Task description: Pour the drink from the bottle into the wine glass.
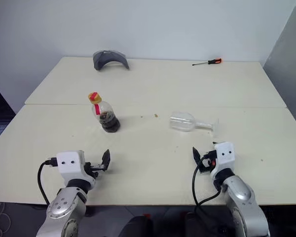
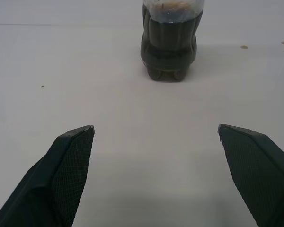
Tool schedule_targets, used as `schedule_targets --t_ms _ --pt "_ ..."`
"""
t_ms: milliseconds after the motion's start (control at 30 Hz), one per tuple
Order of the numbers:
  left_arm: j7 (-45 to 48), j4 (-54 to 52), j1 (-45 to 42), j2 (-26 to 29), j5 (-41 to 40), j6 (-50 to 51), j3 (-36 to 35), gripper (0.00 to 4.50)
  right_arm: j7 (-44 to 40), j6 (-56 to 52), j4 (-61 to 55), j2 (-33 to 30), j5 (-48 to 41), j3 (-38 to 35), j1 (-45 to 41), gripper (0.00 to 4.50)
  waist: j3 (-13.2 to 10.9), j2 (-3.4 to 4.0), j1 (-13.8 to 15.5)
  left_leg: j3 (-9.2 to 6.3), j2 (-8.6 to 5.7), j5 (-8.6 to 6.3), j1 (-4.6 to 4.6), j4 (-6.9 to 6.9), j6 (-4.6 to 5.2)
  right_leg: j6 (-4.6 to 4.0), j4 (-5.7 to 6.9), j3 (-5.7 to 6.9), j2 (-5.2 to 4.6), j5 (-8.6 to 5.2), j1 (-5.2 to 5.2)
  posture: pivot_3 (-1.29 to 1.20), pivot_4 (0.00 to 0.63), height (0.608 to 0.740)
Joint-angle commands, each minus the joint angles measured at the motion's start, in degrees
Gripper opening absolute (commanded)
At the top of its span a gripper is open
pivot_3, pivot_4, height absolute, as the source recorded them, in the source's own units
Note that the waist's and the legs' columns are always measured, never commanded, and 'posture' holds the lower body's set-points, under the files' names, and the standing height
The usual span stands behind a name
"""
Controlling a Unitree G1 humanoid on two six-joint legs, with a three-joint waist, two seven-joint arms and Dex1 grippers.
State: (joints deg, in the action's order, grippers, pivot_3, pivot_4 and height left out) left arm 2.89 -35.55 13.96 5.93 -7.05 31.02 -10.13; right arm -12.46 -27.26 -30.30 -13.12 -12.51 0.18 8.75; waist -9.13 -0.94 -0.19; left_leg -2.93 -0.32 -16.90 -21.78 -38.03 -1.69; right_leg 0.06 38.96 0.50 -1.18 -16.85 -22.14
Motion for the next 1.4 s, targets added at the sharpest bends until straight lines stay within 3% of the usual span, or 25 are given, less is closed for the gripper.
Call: schedule_targets --t_ms 33,467,733,867,1100,1400 --pt "-0.26 -3.34 0.54 0.67 -0.08 1.34 -0.3 4.5 -0.91 1.86 -2.62 -0.13 -0.59 -0.25 -0.23 4.47 0.0 0.0 -0.02 -0.01 0.0 0.0 0.01 0.0 0.0 0.02 0.0 0.01 0.0 -0.01 0.0 0.0 0.15 0.74" --pt "0.15 -3.48 0.26 -0.07 -1.53 -0.65 -0.62 4.5 -2.26 2.5 -1.66 -0.01 -0.85 -0.58 -1.42 4.47 0.0 0.0 0.02 -0.01 0.0 0.0 0.0 0.0 0.0 0.04 0.0 0.01 0.01 -0.02 0.0 0.0 0.15 0.74" --pt "2.2 -2.23 -0.46 3.43 1.43 -4.54 1.45 4.5 -4.74 3.4 -1.51 -0.21 -2.57 -0.61 -2.41 4.47 0.0 0.0 0.01 -0.02 0.0 0.0 0.0 0.0 0.0 -0.01 0.0 0.02 0.01 0.0 0.0 0.0 0.15 0.74" --pt "1.51 0.92 -2.82 4.14 0.83 -5.49 -1.25 4.5 -13.61 2.45 -2.74 -2.76 -9.3 0.82 -2.88 4.47 0.0 0.0 0.01 -0.01 0.0 0.0 0.01 -0.01 0.0 -0.02 0.0 0.02 0.01 0.01 0.02 0.0 0.15 0.74" --pt "2.73 5.49 -7.8 5.77 0.06 -8.06 -3.83 4.5 -33.11 -0.4 -1.76 -13.28 -25.31 -1.32 -8.66 4.47 -0.03 -0.07 0.01 -0.06 -0.02 -0.01 0.03 -0.05 0.02 -0.03 -0.01 0.08 0.02 0.02 0.08 0.0 0.15 0.74" --pt "6.43 11.05 -11.73 6.84 -2.3 -10.12 -3.89 4.5 -36.5 3.28 8.88 -12.18 -21.29 3.53 -18.56 4.47 -0.04 -0.12 0.08 -0.07 -0.01 -0.01 0.03 -0.04 0.02 -0.04 0.01 0.08 0.01 0.03 0.08 0.0 0.15 0.74"
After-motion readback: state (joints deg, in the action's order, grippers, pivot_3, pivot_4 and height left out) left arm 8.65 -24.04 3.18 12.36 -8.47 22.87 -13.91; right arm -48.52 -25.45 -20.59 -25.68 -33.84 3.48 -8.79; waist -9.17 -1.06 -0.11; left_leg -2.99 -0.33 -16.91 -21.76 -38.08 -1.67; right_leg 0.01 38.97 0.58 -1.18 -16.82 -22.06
